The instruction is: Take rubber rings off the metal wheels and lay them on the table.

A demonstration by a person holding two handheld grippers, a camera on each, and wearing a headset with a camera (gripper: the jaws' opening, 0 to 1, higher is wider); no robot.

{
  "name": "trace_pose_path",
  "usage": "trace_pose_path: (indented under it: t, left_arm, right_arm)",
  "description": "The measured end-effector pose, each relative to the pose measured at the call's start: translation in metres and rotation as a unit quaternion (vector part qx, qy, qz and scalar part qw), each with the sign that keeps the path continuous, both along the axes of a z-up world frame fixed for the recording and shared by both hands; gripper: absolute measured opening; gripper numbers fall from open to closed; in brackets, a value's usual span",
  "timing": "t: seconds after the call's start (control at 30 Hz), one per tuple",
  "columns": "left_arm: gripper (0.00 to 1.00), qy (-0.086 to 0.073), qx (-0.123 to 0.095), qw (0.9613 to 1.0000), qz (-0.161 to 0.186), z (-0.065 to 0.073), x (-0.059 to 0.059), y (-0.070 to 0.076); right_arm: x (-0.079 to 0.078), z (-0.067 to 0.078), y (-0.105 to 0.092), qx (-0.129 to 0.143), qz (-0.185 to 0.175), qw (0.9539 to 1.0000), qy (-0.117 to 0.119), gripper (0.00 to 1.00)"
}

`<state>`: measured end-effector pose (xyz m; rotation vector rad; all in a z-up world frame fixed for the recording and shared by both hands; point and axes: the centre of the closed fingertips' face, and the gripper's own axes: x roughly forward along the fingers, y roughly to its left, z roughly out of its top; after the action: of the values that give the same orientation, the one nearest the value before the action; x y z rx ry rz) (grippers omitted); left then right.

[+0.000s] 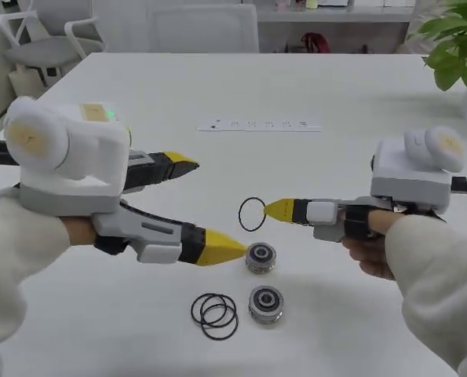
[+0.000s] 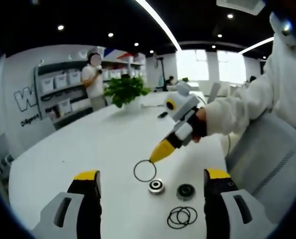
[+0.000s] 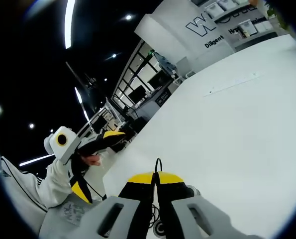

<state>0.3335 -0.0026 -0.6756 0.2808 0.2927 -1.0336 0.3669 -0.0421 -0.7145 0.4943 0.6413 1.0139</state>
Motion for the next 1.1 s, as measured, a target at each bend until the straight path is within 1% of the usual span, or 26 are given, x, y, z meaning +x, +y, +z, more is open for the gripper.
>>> trace_pose_path:
  t: [0.2,0.23,0.3,0.37,0.4,0.43,0.47,0.53,0.57,0.7,0.77,0.87,0.97,1.1]
  left_arm:
    - [0.88,-0.006,-0.007,0.9999,0.008,0.011,-0.003,0.014]
    - [0.88,-0.005,-0.007,0.9999,0.010,0.011,-0.005,0.017]
    - [0.88,-0.006,-0.009,0.9998,0.015,0.012,-0.011,0.026]
    - [0.88,-0.002,-0.019,0.9996,0.023,0.010,-0.021,0.036]
    - [0.87,0.004,-0.021,0.9995,0.025,0.007,-0.027,0.041]
    - [0.87,0.007,-0.020,0.9995,0.025,0.004,-0.031,0.044]
    - [0.87,0.010,-0.013,0.9994,0.029,0.000,-0.035,0.049]
    - [0.87,0.011,-0.002,0.9993,0.036,-0.005,-0.037,0.056]
    - [0.88,0.012,-0.001,0.9992,0.038,-0.006,-0.039,0.058]
    - [0.88,0.011,-0.007,0.9991,0.041,-0.003,-0.046,0.066]
    - [0.89,0.009,-0.014,0.9990,0.042,-0.001,-0.048,0.070]
    - [0.89,0.007,-0.019,0.9988,0.045,-0.001,-0.049,0.075]
    - [0.89,0.010,-0.023,0.9984,0.051,-0.004,-0.049,0.080]
    - [0.89,0.019,-0.022,0.9982,0.053,-0.011,-0.052,0.084]
  right_arm:
    - [-0.005,0.010,0.003,-0.009,0.013,0.9996,-0.022,0.00]
    - [-0.006,0.011,0.003,-0.011,0.016,0.9995,-0.025,0.00]
    - [-0.010,0.012,0.005,-0.018,0.023,0.9991,-0.032,0.00]
    - [-0.013,0.012,0.007,-0.025,0.031,0.9985,-0.038,0.00]
    - [-0.015,0.012,0.009,-0.027,0.035,0.9983,-0.039,0.00]
    - [-0.016,0.012,0.010,-0.027,0.038,0.9981,-0.040,0.00]
    - [-0.018,0.012,0.012,-0.028,0.041,0.9980,-0.039,0.00]
    - [-0.020,0.012,0.016,-0.030,0.049,0.9976,-0.039,0.00]
    - [-0.021,0.011,0.018,-0.032,0.052,0.9974,-0.040,0.00]
    - [-0.033,0.006,0.027,-0.054,0.080,0.9945,-0.040,0.00]
    - [-0.040,0.002,0.031,-0.065,0.097,0.9923,-0.040,0.00]
    - [-0.046,-0.003,0.035,-0.079,0.113,0.9897,-0.040,0.00]
    - [-0.053,-0.007,0.040,-0.086,0.130,0.9872,-0.034,0.00]
    - [-0.065,-0.019,0.044,-0.102,0.156,0.9823,-0.018,0.00]
